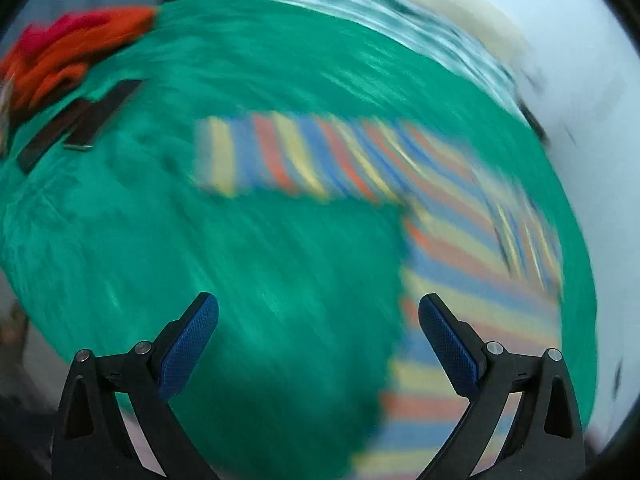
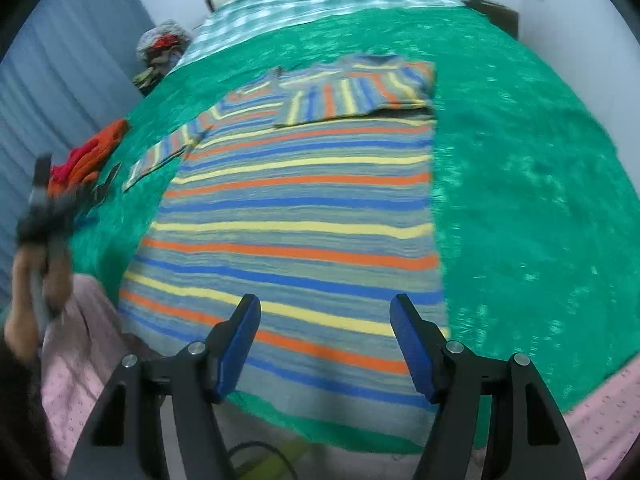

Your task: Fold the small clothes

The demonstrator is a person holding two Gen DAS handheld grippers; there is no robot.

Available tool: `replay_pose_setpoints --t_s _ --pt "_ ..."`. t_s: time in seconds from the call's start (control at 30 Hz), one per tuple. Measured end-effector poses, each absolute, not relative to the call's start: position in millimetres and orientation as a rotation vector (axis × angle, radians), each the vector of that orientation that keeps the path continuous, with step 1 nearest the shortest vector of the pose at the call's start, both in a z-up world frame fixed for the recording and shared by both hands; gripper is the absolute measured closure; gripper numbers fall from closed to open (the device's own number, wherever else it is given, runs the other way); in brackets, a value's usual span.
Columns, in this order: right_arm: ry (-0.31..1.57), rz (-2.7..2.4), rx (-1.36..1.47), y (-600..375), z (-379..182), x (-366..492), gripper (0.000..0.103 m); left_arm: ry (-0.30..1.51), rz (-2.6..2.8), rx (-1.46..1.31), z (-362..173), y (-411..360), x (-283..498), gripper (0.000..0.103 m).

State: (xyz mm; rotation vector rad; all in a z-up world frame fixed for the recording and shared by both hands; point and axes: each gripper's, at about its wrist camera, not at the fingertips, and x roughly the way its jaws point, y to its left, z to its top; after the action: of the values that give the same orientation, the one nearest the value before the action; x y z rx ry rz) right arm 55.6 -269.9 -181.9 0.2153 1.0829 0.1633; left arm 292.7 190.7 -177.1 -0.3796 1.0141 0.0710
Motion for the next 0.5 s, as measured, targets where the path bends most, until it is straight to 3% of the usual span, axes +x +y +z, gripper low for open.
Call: replay_pose_setpoints --t_s 0.13,0.2,0.3,0.33,0.5 --pt "1.104 0.197 0.181 -248.9 -191.8 55.2 0.036 1.069 0.224 -0.591 -217.9 272.8 345.4 0.004" --pt "1.116 0.198 0.169 -243.3 -197.8 56.2 0.036 1.105 0.235 -0.711 -242.4 291.9 363.1 0.011" --pt "1.118 0.199 0.158 -241.7 -201.1 56.0 0.036 1.079 0.232 -0.741 -248.6 290.2 374.2 0.059" --pt "1.117 0.196 0.16 -242.1 -201.6 56.3 0.036 1.086 0.207 -0.746 -248.9 285.3 378.0 0.1" --pt "1.086 0.181 0.182 -249.9 -195.9 55.4 0.036 1.023 0.206 -0.478 -190.9 240.0 403.8 0.101"
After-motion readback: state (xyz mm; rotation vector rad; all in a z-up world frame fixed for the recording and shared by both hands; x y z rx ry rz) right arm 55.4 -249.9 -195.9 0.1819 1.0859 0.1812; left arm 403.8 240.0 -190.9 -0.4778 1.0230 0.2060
